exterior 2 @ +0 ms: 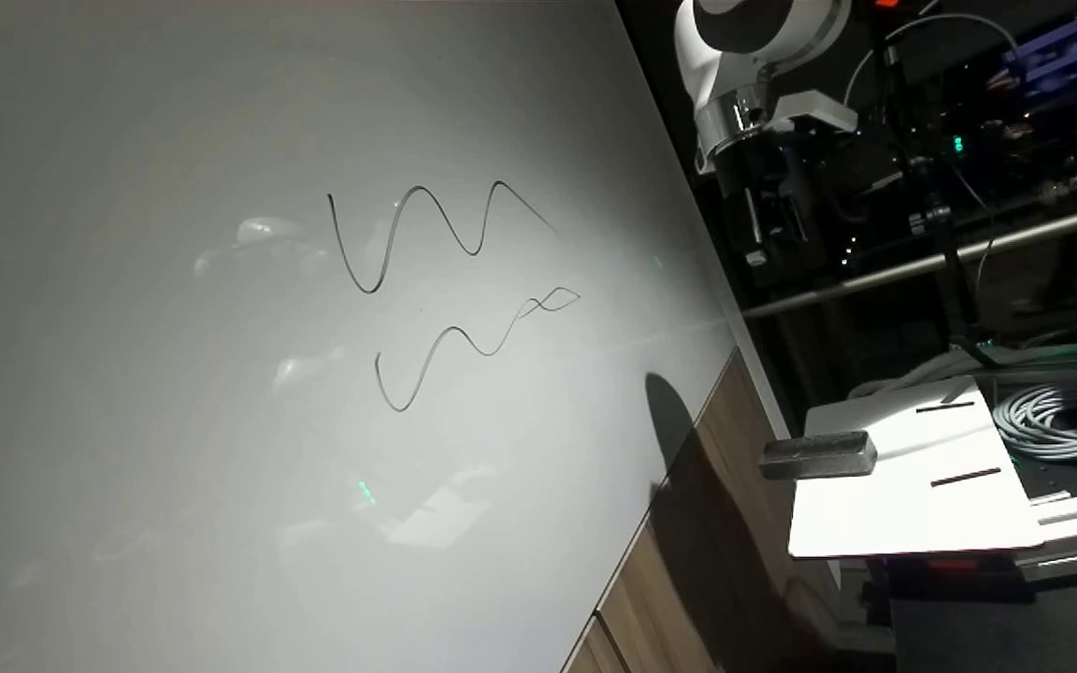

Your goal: Use the eraser to erase the board

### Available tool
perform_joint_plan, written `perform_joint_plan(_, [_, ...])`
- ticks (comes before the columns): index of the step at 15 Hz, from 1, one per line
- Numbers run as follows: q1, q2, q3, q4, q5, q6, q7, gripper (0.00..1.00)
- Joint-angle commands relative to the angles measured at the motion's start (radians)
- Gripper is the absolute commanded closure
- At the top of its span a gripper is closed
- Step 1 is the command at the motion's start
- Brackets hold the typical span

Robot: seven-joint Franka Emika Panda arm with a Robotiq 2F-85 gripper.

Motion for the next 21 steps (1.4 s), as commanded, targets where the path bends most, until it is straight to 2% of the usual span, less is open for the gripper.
perform_joint_plan(1, [-0.003, 0.019, 0.046, -0.010, 0.006, 0.035, 0.009, 0.00])
perform_joint_plan(3, [0.003, 0.043, 0.099, -0.021, -0.007, 0.084, 0.057, 0.00])
perform_joint_plan(7, [-0.004, 0.130, 0.229, -0.020, -0.044, 0.209, 0.259, 0.00])
perform_joint_plan(10, [0.000, 0.203, 0.286, -0.020, -0.066, 0.236, 0.378, 0.00])
perform_joint_plan(12, [0.015, 0.240, 0.280, -0.030, -0.047, 0.226, 0.368, 0.00])
perform_joint_plan(15, [0.028, 0.293, 0.246, -0.033, -0.017, 0.227, 0.281, 0.00])
perform_joint_plan(21, [0.035, 0.392, 0.257, -0.035, -0.086, 0.270, 0.174, 0.00])
